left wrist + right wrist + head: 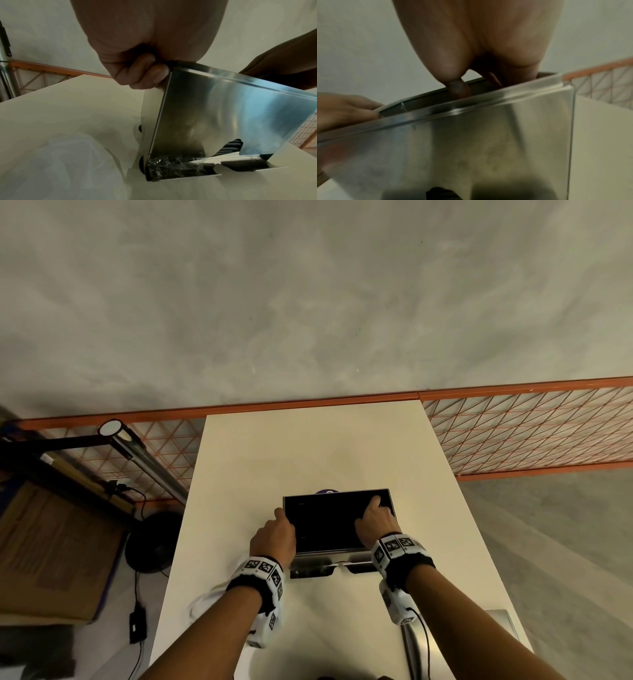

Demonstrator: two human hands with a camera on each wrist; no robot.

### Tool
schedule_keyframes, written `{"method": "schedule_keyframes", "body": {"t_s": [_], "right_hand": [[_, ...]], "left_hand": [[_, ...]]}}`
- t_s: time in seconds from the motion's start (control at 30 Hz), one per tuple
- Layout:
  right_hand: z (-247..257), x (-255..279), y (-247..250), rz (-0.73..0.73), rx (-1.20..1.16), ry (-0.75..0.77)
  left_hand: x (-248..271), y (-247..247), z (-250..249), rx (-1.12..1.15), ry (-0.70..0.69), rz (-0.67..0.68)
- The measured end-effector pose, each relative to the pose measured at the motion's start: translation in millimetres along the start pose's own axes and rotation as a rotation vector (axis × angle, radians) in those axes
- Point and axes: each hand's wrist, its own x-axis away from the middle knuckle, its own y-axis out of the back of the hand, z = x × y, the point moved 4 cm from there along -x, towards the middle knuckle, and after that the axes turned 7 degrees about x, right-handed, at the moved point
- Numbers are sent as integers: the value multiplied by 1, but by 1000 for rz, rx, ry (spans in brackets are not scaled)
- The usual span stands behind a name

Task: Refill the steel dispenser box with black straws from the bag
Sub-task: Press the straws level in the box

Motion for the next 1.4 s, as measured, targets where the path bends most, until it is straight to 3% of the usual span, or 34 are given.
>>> {"method": "schedule_keyframes", "body": {"t_s": [1.4], "right_hand": [[-2,-3,-4,112,-131,-121]], "left_hand": [[1,0,0,-15,-3,12]]}}
